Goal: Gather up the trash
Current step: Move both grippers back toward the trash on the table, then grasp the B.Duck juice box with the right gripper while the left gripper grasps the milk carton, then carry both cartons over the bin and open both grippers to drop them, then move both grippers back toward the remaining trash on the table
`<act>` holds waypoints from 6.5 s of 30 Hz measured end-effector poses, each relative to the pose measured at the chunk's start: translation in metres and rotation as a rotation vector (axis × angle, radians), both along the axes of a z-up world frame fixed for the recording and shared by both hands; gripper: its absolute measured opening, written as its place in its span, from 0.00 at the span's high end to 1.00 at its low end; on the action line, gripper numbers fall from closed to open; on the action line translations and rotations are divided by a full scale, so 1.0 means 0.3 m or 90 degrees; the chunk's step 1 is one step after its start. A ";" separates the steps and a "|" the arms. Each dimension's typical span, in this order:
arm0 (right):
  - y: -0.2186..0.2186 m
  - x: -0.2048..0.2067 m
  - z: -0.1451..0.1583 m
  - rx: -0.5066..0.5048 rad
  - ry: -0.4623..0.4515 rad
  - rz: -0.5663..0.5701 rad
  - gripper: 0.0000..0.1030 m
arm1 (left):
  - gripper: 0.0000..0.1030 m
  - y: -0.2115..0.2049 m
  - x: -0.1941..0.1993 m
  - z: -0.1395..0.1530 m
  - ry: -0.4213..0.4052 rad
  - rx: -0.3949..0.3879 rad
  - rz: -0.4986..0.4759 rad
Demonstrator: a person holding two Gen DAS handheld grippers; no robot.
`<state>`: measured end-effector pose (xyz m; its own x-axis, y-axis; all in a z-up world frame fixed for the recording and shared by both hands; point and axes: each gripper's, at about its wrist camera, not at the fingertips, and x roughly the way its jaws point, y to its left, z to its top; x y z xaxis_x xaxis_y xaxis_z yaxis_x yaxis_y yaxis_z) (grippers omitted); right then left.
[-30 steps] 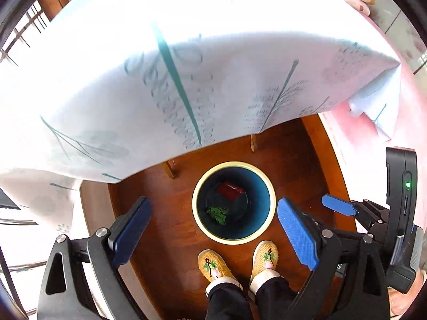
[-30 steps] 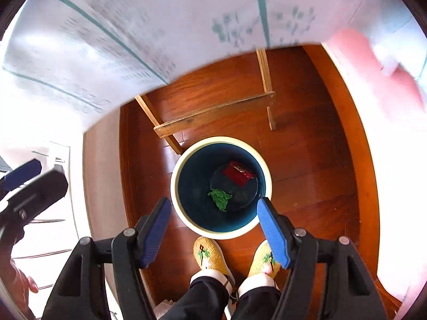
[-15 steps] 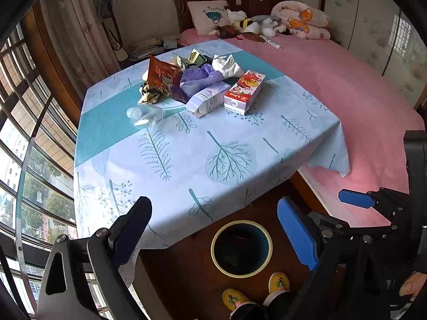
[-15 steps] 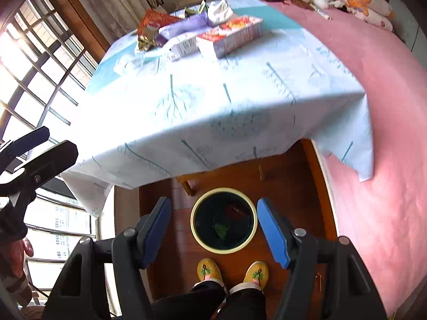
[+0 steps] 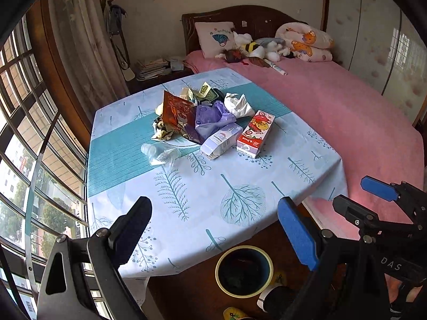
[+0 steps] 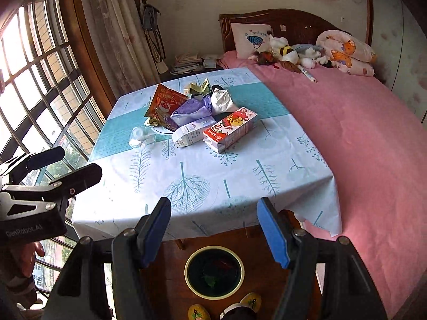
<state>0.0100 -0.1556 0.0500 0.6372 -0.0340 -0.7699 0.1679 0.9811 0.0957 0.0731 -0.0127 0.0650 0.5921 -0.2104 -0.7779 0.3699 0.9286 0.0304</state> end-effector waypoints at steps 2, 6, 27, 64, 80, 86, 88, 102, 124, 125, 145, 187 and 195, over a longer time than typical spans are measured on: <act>-0.016 0.029 -0.007 0.005 0.004 -0.010 0.35 | 0.09 0.005 0.032 -0.012 0.004 0.003 0.016; -0.061 0.124 -0.046 0.048 0.034 -0.019 0.35 | 0.09 0.002 0.117 -0.055 0.021 0.025 0.047; -0.344 0.934 -0.447 0.271 0.253 -0.129 0.35 | 0.09 -0.211 0.691 -0.291 0.132 0.080 0.134; -0.419 0.987 -0.478 0.182 0.314 0.110 0.38 | 0.62 -0.420 0.824 -0.595 0.313 0.017 0.115; -0.392 0.810 -0.402 0.237 0.273 0.083 0.43 | 0.67 -0.292 0.523 -0.413 0.226 -0.009 0.072; -0.312 0.675 -0.333 0.248 0.239 0.076 0.44 | 0.67 -0.199 0.380 -0.317 0.176 -0.003 0.042; -0.270 0.627 -0.313 0.247 0.232 0.076 0.44 | 0.67 -0.159 0.326 -0.293 0.166 -0.006 0.038; 0.017 0.194 -0.399 0.238 0.277 0.058 0.44 | 0.67 0.129 -0.032 -0.341 0.188 -0.049 0.030; 0.027 -0.013 -1.240 0.263 0.449 -0.001 0.43 | 0.66 -0.049 -0.187 -1.093 0.323 0.038 0.016; 0.028 -0.014 -1.280 0.268 0.452 -0.003 0.43 | 0.66 -0.052 -0.181 -1.133 0.330 0.047 0.024; 0.007 0.031 -1.360 0.206 0.337 0.019 0.29 | 0.15 0.021 -0.120 -1.215 0.327 0.044 0.152; 0.022 0.064 0.018 0.017 -0.010 0.079 0.18 | 0.06 -0.016 -0.027 0.093 -0.021 -0.071 0.028; -0.062 0.225 0.051 0.016 -0.033 0.064 0.18 | 0.06 -0.007 0.185 0.038 0.040 -0.071 0.108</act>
<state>0.0776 -0.1743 0.0652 0.6751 0.0514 -0.7359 0.0629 0.9899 0.1269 0.1287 -0.0148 0.0763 0.5769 -0.1996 -0.7920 0.2066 0.9738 -0.0950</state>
